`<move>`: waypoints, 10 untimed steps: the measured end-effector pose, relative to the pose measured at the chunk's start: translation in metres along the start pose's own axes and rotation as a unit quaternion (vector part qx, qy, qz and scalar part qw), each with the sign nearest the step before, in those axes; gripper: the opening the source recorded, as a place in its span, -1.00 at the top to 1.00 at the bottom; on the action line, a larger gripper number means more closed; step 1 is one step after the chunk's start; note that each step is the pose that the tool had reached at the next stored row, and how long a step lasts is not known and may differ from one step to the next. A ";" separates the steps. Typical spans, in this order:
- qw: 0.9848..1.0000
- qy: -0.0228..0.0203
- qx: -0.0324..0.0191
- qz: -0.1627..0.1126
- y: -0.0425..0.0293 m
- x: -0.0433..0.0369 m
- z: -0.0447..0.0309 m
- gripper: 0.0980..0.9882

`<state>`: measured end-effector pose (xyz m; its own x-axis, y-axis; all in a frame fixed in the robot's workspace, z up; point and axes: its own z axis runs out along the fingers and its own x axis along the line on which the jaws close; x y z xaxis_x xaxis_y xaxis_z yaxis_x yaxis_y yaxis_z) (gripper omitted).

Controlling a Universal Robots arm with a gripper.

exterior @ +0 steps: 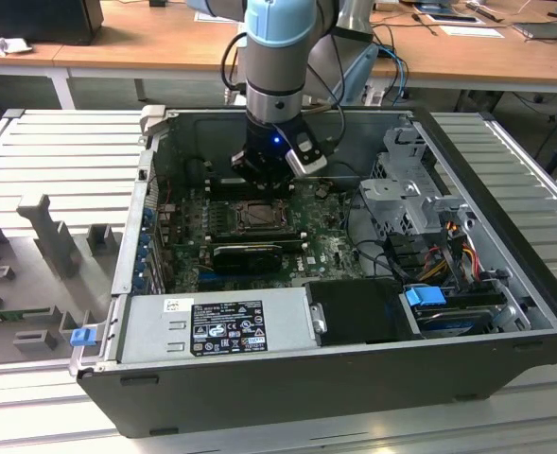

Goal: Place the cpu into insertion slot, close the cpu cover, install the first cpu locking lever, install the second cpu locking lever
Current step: 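Install the first cpu locking lever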

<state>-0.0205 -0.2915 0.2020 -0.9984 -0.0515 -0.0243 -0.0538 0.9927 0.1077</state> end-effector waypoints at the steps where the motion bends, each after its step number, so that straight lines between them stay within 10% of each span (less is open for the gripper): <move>1: 1.000 0.000 0.000 0.000 -0.0002 0.0000 0.0011 0.98; 10: 1.000 0.000 -0.001 0.000 0.0009 -0.0002 -0.0083 0.98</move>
<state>-0.0205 -0.2916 0.2103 -0.9984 -0.0514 -0.0244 -0.0538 0.9925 0.1096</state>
